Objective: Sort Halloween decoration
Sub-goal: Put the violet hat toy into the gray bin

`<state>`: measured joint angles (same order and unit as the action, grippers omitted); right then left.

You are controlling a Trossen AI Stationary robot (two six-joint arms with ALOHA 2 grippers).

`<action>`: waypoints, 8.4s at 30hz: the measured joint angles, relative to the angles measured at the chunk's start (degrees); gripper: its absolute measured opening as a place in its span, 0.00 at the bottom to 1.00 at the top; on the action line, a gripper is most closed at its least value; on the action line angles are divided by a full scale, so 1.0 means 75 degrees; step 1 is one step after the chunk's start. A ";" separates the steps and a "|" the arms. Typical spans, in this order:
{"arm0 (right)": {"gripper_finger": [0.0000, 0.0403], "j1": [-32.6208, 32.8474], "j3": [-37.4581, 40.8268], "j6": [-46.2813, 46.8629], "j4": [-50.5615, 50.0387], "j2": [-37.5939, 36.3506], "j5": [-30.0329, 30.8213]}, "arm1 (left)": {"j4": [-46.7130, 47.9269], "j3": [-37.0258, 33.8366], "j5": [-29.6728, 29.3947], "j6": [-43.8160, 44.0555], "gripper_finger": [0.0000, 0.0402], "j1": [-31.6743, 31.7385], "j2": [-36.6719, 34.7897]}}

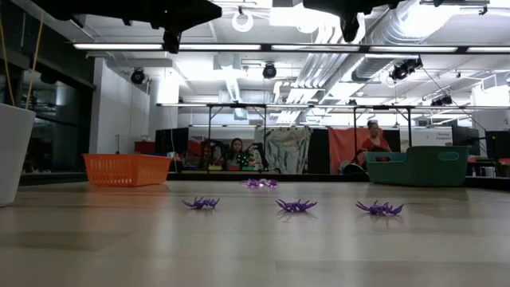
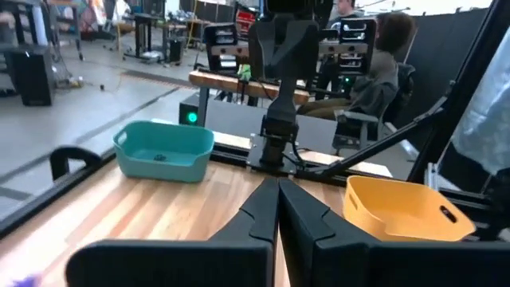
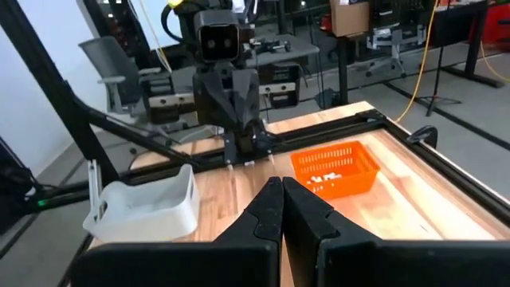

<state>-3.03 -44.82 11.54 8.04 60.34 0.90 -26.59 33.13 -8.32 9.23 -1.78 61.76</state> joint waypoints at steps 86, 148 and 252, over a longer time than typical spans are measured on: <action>0.00 -0.1645 -0.3625 0.2007 -0.3856 0.7086 0.0991 | 0.1801 0.0011 -0.0399 -0.0001 0.00 0.0399 -0.2387; 0.00 -0.0085 0.1183 0.0500 0.2648 0.0101 0.0242 | 0.2146 0.0009 -0.0207 -0.0050 0.00 0.0392 -0.2390; 0.16 0.0082 0.0372 0.0186 0.1515 0.0460 -0.0069 | 0.2050 0.0009 -0.0674 -0.0049 0.00 0.0399 -0.2256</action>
<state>-2.42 -42.03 12.93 19.41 63.79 0.39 -11.21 33.19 -13.37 8.86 1.21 44.84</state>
